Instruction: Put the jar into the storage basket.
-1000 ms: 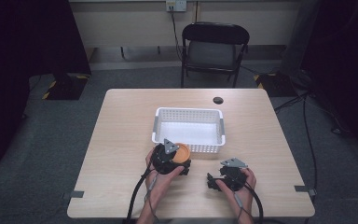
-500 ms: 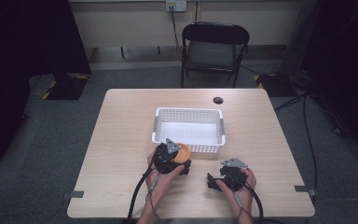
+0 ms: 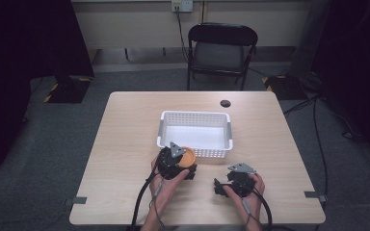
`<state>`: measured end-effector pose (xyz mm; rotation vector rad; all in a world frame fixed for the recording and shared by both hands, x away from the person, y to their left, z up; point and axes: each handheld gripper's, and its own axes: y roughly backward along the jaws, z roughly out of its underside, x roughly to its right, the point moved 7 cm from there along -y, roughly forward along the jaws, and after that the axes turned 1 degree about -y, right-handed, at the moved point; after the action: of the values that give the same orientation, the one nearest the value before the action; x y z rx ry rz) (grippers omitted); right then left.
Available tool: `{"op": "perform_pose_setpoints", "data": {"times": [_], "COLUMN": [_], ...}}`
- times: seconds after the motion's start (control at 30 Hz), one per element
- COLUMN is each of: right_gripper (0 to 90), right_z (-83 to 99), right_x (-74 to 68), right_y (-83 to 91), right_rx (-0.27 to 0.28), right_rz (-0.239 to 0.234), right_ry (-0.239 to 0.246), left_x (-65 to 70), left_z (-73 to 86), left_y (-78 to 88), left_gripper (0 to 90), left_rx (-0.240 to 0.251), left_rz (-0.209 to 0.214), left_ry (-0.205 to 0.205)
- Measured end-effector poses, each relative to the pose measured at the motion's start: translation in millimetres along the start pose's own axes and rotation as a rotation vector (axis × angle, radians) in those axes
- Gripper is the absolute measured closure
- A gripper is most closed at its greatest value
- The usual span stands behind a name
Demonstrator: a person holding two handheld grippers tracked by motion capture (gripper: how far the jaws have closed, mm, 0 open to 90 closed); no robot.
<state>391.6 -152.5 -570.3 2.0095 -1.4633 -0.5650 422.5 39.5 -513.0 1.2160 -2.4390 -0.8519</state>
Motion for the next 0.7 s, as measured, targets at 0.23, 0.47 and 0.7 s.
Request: {"op": "perform_pose_setpoints", "data": {"times": [0.23, 0.47, 0.7], "right_gripper": [0.0, 0.0, 0.0], "right_z": [0.0, 0.0, 0.0], "right_x": [0.0, 0.0, 0.1], "right_y": [0.0, 0.0, 0.0], "right_rx": [0.0, 0.0, 0.0], "right_rz": [0.0, 0.0, 0.0], "right_ry": [0.0, 0.001, 0.001], "left_x": [-2.7, -3.7, -8.5], "left_z": [-6.3, -13.9, -22.7], "left_y": [14.1, 27.9, 42.7], "left_gripper": [9.6, 9.6, 9.7], "left_rx": [0.028, 0.043, 0.063], "left_rz": [0.005, 0.004, -0.008], "left_ry": [0.005, -0.001, -0.016]}}
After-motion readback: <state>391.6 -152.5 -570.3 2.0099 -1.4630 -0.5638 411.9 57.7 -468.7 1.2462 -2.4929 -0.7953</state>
